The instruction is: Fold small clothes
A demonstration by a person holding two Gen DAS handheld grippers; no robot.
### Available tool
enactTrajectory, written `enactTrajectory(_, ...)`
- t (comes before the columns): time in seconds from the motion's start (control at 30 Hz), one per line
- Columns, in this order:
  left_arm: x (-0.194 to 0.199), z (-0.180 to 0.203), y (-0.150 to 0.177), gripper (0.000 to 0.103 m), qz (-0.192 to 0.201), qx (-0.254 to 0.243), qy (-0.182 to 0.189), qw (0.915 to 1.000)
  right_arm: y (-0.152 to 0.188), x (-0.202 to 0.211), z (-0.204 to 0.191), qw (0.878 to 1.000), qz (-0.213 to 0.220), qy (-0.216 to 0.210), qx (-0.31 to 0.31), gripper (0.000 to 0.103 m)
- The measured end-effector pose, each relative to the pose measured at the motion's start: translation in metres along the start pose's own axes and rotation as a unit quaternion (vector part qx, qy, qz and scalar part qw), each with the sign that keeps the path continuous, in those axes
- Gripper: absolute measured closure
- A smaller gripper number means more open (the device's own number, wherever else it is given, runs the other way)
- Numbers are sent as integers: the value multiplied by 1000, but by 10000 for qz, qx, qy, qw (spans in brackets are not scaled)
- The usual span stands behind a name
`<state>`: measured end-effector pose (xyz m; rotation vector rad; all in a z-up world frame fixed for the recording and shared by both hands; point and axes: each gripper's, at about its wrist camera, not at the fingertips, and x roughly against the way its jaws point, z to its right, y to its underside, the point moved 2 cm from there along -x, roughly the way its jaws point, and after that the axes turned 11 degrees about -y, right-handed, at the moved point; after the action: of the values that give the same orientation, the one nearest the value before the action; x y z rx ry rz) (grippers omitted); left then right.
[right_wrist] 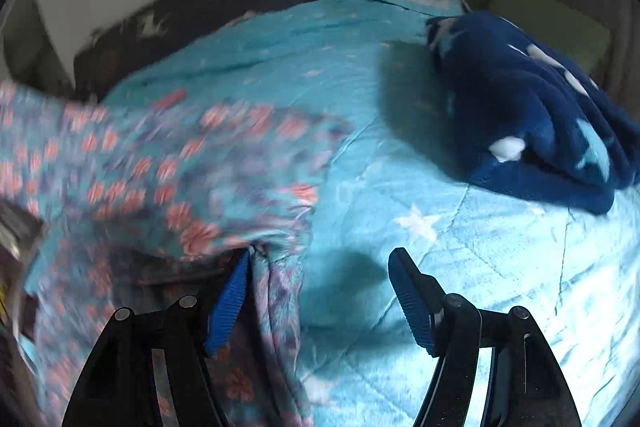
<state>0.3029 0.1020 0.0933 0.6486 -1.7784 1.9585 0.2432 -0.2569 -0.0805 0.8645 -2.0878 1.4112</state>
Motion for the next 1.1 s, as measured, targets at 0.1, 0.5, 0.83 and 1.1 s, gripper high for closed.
enactTrajectory(0.1,-28,-19,18,98,-507,165,-56,9986,5,-1,-9,9989,-93,246,377,31)
enactTrajectory(0.5,-64,-39,61,98,-1146,293,3,9930,7,10,10,9994,-328,95,-17,32)
enactTrajectory(0.83,-87,-57,86,98,-1521,276,-66,9880,1,30,26,9994,-134,177,-247,31)
enactTrajectory(1.1,-99,-71,110,76,-1875,277,-193,9817,3,35,0,9993,-108,-267,232,31)
